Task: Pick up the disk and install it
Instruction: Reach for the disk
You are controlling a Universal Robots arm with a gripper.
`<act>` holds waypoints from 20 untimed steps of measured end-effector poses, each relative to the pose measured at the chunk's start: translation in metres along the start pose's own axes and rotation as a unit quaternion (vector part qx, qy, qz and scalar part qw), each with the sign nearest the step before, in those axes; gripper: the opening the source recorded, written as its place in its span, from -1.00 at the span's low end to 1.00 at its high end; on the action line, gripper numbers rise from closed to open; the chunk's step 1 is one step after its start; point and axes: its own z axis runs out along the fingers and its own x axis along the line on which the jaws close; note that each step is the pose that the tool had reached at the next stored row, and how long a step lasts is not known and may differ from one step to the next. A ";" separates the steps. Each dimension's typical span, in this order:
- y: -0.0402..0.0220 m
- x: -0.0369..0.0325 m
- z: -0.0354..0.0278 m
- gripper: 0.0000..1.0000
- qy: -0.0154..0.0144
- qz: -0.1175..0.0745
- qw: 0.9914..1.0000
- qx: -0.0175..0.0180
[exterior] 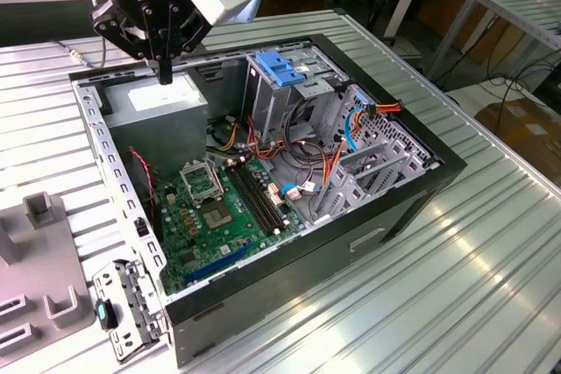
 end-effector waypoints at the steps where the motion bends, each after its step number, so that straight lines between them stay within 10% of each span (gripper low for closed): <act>1: -0.0001 0.0014 0.0000 -0.79 0.000 0.000 1.000 0.000; 20: -0.0012 0.0153 -0.0002 -0.79 0.000 0.000 1.000 0.000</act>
